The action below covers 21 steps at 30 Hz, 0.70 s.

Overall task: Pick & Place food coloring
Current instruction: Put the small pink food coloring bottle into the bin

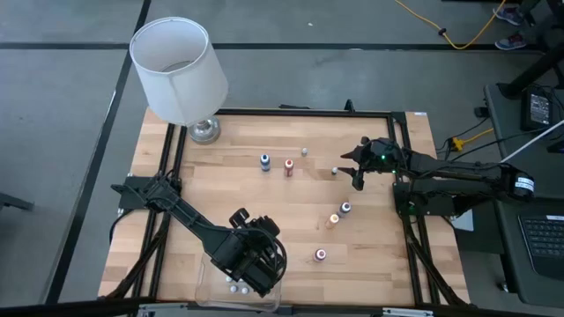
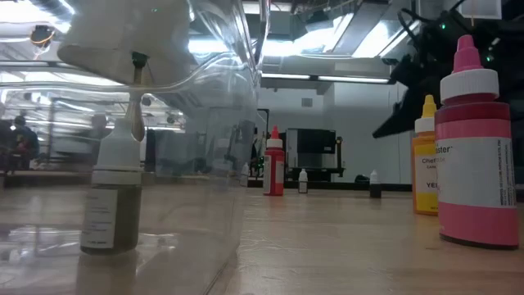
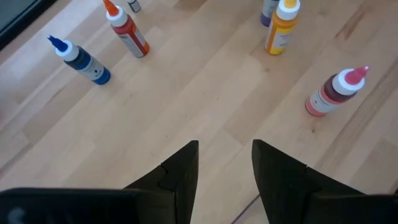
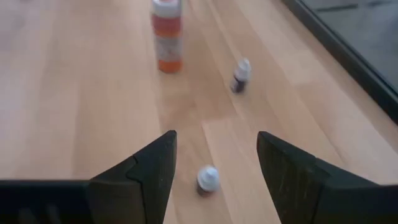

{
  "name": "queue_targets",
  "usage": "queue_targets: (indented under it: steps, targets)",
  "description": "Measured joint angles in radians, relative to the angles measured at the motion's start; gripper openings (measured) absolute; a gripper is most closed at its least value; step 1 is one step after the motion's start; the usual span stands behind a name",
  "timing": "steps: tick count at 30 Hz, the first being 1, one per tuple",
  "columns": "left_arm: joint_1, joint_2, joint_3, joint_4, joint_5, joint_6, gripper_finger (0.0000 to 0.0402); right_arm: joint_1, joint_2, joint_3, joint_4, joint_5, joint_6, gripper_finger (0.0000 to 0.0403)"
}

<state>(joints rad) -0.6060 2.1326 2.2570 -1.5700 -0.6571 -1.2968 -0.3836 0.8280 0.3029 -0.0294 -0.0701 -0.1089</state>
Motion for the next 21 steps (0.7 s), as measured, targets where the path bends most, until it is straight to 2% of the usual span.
queue_targets:
  steps: [12, 21]
  targets:
    - [0.007, 0.0, 0.0, 0.003, -0.015, -0.001, 0.0143, -0.043, 0.004, -0.179, 0.106, 0.004, 0.058, 0.0223]
    - [0.028, 0.0, 0.0, 0.003, -0.032, 0.019, 0.0143, -0.044, 0.085, -0.188, 0.191, -0.007, 0.056, 0.0223]
